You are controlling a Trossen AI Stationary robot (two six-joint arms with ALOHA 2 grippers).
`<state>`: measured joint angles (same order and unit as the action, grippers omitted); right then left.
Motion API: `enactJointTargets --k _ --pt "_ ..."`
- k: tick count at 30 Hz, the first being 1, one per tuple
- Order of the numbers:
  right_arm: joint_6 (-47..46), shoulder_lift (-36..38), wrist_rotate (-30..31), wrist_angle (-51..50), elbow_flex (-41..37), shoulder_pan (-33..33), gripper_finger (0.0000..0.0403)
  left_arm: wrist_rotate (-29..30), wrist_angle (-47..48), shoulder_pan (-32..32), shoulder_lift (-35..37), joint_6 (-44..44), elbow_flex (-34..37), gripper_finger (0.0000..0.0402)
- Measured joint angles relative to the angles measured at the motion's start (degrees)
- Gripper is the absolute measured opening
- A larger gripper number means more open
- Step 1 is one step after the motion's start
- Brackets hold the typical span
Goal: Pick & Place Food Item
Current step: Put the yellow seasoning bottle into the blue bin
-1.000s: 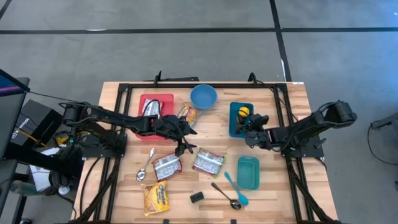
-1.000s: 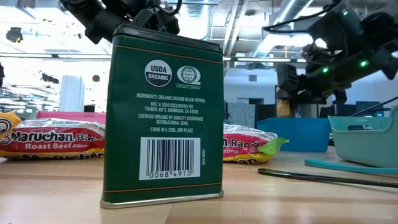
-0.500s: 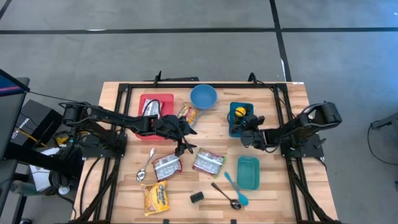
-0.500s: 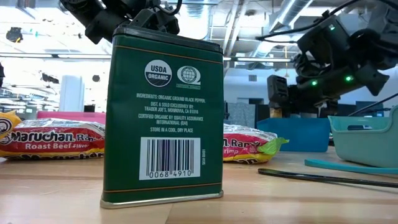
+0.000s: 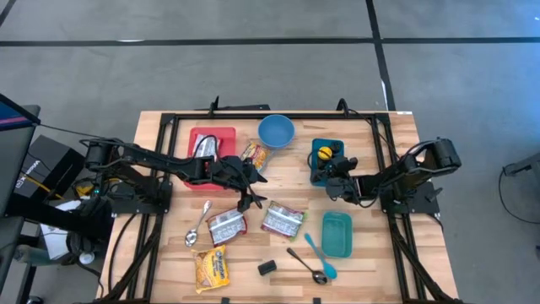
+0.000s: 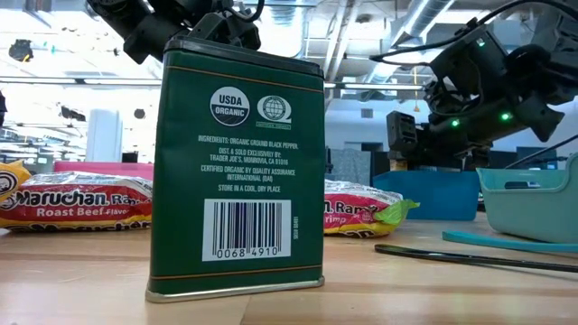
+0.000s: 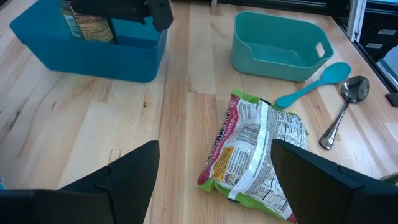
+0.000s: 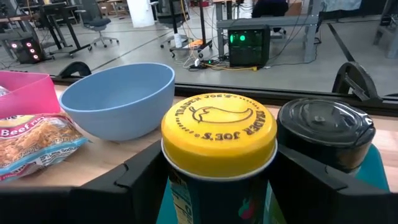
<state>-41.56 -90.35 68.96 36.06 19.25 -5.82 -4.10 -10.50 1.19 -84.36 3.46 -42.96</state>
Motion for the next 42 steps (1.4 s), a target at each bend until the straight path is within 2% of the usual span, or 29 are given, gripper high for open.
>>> enactJointTargets --k 25,35,42 --pt "0.1 0.0 -0.1 0.0 0.0 0.0 0.0255 0.0 0.0 0.0 0.0 0.0 0.0 0.0301" --pt "4.5 2.6 -0.2 0.4 0.0 -0.6 0.0255 0.0 0.1 0.0 0.0 0.0 0.0 0.0301" --pt "4.2 2.6 -4.7 -0.8 0.0 -0.4 0.0255 0.0 0.2 0.0 0.0 0.0 0.0 0.0301"
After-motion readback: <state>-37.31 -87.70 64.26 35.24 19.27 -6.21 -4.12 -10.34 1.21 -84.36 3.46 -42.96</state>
